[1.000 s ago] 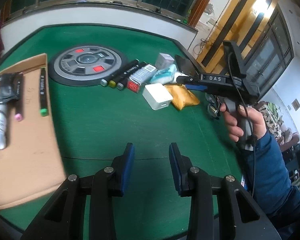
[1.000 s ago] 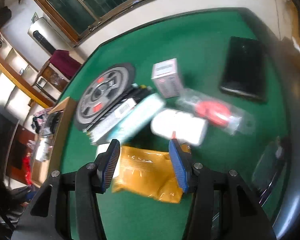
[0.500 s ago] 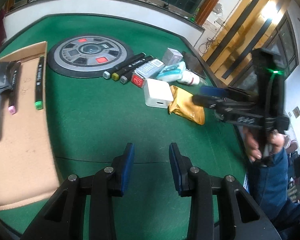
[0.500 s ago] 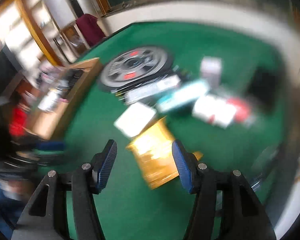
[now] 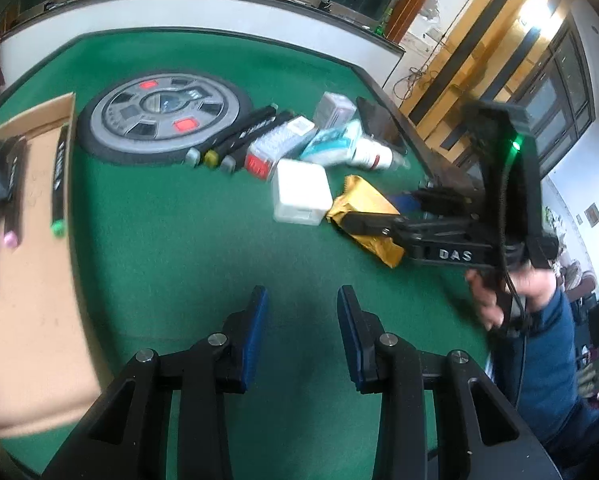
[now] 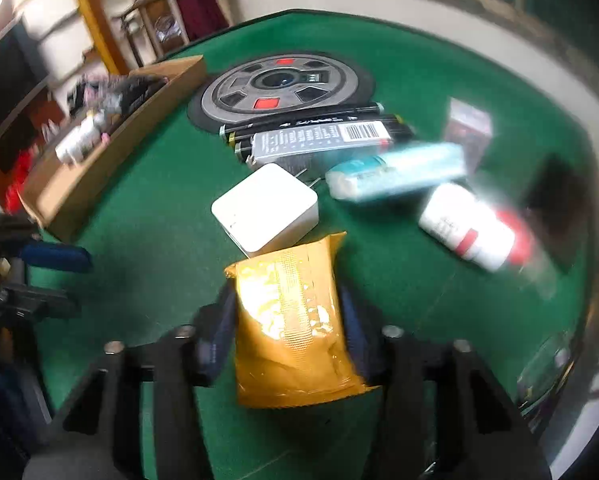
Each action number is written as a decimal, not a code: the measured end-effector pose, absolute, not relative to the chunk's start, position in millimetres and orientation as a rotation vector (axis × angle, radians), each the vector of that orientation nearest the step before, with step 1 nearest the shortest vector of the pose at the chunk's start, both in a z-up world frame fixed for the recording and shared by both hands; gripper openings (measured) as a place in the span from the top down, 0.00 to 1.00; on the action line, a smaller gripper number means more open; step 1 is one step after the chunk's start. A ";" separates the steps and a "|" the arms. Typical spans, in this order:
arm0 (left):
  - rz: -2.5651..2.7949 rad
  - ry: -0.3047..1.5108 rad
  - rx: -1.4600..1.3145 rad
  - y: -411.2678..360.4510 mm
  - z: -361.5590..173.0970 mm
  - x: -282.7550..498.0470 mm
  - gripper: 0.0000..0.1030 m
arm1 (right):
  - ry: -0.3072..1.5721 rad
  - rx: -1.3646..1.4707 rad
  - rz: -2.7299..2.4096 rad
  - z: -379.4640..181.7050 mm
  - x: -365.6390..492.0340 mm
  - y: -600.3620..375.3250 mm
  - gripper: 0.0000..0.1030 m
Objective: Organize objects
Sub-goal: 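Grasp the yellow padded envelope with the right gripper while the left grasps the white plug adapter, then carry envelope and adapter into the cardboard box and open both grippers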
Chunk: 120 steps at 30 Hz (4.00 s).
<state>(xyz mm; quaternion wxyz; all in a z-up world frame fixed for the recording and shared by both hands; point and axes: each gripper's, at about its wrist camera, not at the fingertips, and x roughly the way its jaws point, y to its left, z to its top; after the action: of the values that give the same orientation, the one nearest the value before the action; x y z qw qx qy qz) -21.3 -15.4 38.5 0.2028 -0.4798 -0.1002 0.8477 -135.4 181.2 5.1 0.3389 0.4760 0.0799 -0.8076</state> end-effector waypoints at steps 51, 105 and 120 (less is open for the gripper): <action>2.588 -0.320 -1.250 -16.6 40.8 -15.3 0.62 | -0.300 1.107 -2.190 39.1 -121.2 198.6 0.60; 2.963 -0.825 -0.983 -267.0 11.5 79.3 0.62 | 0.092 1.185 -1.962 0.1 -49.0 -90.8 0.59; 2.955 -0.857 -0.906 -263.7 29.3 86.1 0.61 | -0.064 1.211 -1.893 9.6 -52.0 -70.4 0.58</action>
<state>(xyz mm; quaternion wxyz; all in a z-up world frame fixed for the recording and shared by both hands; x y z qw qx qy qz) 86.1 -263.7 29.3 -0.0329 -0.2824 -0.2670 0.9208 -52.0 -70.4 9.6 0.4320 0.4857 -0.0258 -0.7595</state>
